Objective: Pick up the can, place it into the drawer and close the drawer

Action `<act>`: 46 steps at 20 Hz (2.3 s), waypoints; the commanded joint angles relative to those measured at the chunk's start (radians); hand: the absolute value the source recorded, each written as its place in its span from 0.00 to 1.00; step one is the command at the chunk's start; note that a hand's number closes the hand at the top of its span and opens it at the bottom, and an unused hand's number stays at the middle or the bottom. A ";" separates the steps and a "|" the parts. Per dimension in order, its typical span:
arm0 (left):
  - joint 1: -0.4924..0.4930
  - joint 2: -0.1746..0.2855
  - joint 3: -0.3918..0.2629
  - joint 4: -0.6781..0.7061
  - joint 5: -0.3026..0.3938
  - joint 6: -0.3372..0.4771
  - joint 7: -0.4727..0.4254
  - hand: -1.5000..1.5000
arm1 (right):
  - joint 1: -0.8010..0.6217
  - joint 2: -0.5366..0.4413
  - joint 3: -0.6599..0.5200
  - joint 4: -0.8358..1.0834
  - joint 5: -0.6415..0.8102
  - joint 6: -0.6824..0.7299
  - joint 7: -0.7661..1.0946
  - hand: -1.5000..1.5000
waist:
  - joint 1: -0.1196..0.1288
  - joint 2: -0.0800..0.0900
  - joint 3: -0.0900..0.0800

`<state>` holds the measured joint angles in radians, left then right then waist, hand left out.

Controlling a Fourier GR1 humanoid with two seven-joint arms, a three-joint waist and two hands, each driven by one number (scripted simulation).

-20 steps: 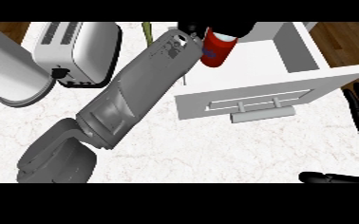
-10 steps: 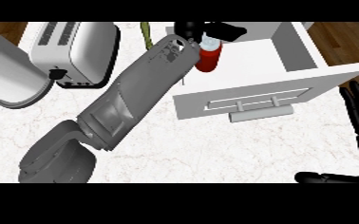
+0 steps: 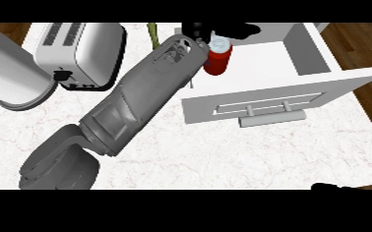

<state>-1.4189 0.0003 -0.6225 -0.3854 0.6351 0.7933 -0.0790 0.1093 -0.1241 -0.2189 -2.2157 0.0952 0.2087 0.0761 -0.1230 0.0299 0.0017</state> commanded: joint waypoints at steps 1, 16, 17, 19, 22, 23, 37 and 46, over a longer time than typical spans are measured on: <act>0.020 0.000 -0.002 -0.034 0.042 0.017 -0.020 0.00 | -0.007 -0.028 0.042 0.006 0.113 0.008 -0.069 0.00 | 0.008 0.000 0.000; 0.016 0.000 0.009 -0.050 0.082 0.040 -0.088 0.00 | -0.098 -0.124 0.254 0.131 0.676 -0.092 -0.088 0.00 | 0.088 -0.017 -0.001; -0.025 0.000 -0.015 -0.061 0.069 0.062 -0.027 0.00 | -0.107 -0.118 0.289 0.137 0.732 -0.103 -0.068 0.00 | 0.098 -0.023 -0.001; -0.047 0.000 -0.002 -0.079 0.090 0.059 0.004 0.00 | -0.197 -0.130 0.297 0.279 0.766 -0.122 -0.106 0.00 | 0.108 -0.019 -0.001; -0.022 0.009 0.022 -0.094 0.061 0.058 0.005 0.00 | -0.150 -0.109 0.350 0.316 0.883 -0.172 -0.081 0.00 | 0.127 -0.030 -0.001; -0.038 0.002 0.017 -0.090 0.053 0.064 0.008 0.00 | -0.195 -0.078 0.384 0.386 0.950 -0.207 -0.050 0.00 | 0.134 -0.027 -0.001; 0.067 0.264 -0.023 -0.412 -0.033 0.026 0.255 0.00 | -0.401 -0.028 0.236 0.941 0.992 -0.514 -0.180 0.00 | 0.173 -0.037 -0.001; 0.193 0.359 -0.011 -0.552 -0.055 0.006 0.287 0.00 | -0.544 0.010 0.203 1.228 1.106 -0.700 -0.174 0.00 | 0.176 -0.025 0.000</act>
<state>-1.2544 0.3229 -0.6399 -0.8909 0.5876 0.8076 0.1857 -0.4200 -0.1626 -0.0098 -1.1556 1.1660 -0.4103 -0.1139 0.0502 -0.0215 -0.0216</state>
